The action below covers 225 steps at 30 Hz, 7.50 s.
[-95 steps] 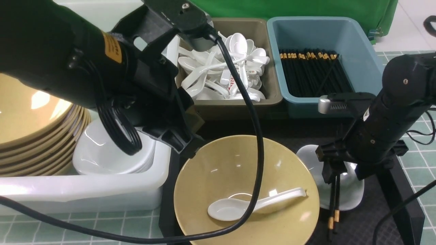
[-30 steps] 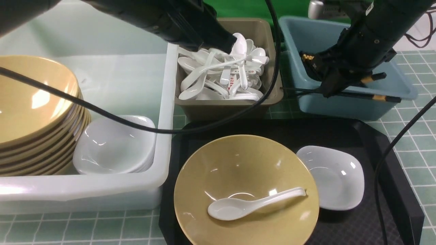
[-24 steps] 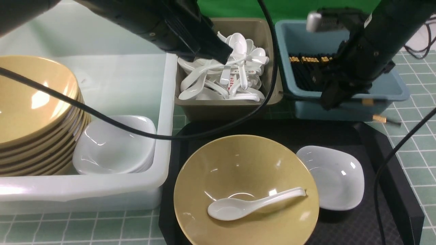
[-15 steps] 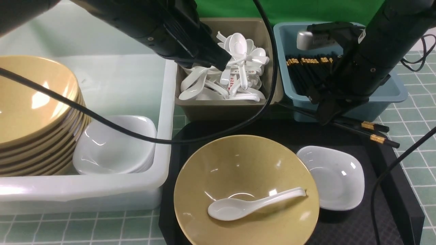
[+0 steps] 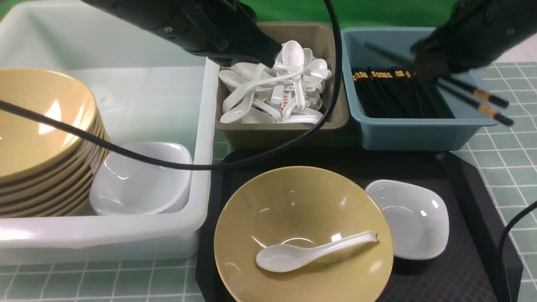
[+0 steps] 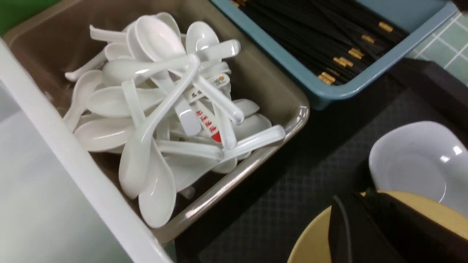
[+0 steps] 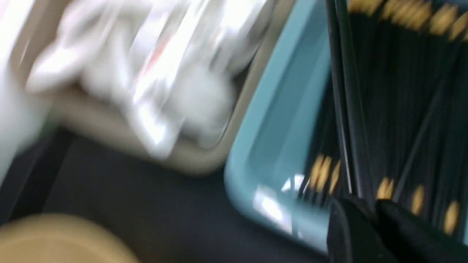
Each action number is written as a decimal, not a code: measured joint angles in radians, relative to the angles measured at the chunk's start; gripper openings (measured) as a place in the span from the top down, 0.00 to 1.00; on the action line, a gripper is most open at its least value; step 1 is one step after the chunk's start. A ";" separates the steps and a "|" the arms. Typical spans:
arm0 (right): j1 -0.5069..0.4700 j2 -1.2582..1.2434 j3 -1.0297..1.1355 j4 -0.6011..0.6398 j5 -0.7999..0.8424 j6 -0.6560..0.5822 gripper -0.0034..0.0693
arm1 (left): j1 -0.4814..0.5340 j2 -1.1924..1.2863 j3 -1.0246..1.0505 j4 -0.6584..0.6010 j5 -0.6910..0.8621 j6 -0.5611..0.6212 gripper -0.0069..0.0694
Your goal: On blue table put chopsticks spoon bowls plates into blue grey white boxes.
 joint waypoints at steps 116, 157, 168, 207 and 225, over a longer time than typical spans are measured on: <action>0.260 0.297 -0.395 -0.157 -0.075 -0.089 0.04 | 0.226 -0.107 0.266 -0.213 0.120 0.148 0.75; 0.347 -0.221 -0.036 -0.085 0.384 -0.266 0.90 | -0.053 0.426 -0.111 -0.016 0.337 0.006 0.90; 0.553 -0.221 -0.149 -0.086 0.338 -0.270 0.90 | 0.183 0.054 -0.110 -0.139 0.345 -0.038 0.90; 0.653 -0.157 -0.175 -0.145 0.293 -0.342 0.89 | 1.134 -0.061 0.064 -0.094 0.256 -0.046 0.04; 0.404 -0.407 0.139 -0.293 0.376 -0.049 0.89 | -0.041 0.152 0.013 -0.066 0.153 -0.158 0.21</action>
